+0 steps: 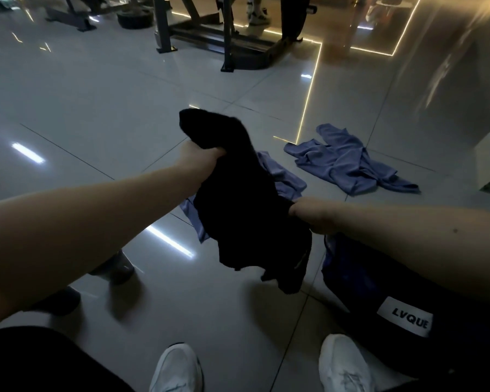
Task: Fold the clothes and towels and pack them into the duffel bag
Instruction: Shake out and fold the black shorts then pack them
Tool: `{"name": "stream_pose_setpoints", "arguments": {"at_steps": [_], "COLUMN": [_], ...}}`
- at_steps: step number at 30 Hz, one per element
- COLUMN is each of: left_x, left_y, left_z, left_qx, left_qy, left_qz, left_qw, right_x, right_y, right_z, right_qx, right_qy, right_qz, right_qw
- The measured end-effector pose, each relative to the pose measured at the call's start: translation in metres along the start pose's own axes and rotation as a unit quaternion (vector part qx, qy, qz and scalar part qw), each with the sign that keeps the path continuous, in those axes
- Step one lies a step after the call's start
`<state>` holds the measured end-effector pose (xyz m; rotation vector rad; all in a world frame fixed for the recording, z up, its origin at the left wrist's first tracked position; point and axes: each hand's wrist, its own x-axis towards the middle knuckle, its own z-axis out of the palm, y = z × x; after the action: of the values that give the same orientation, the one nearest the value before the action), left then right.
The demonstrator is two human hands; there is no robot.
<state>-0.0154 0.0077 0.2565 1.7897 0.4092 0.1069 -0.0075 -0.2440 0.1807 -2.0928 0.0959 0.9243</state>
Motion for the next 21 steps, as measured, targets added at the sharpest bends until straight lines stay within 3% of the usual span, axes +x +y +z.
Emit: {"name": "stream_pose_setpoints", "arguments": {"at_steps": [4,10,13,18,21], "left_x": [-0.002,-0.01,-0.015,-0.03,-0.037], "left_y": [-0.027,-0.047,-0.051,-0.046,-0.041], "left_z": [0.0,0.015,0.023,0.031,0.033], "left_qx": [0.051,0.229,0.268,0.148,0.2], "left_qy": [-0.017,-0.075,-0.18,-0.343,-0.401], "left_qz": [-0.053,-0.095,-0.085,-0.142,-0.09], "left_qw": [0.997,0.966,0.943,0.917,0.889], "right_x": [-0.007,-0.01,-0.01,-0.007,-0.01], "right_y": [-0.013,-0.031,-0.036,-0.039,-0.043], "right_z": [-0.012,-0.015,-0.008,-0.003,-0.004], "right_qx": [0.084,0.116,0.144,0.232,0.275], "right_qy": [-0.035,-0.033,-0.011,-0.01,0.005], "right_qz": [0.015,-0.004,-0.002,0.034,0.053], "right_qw": [0.996,0.993,0.989,0.972,0.96]}}
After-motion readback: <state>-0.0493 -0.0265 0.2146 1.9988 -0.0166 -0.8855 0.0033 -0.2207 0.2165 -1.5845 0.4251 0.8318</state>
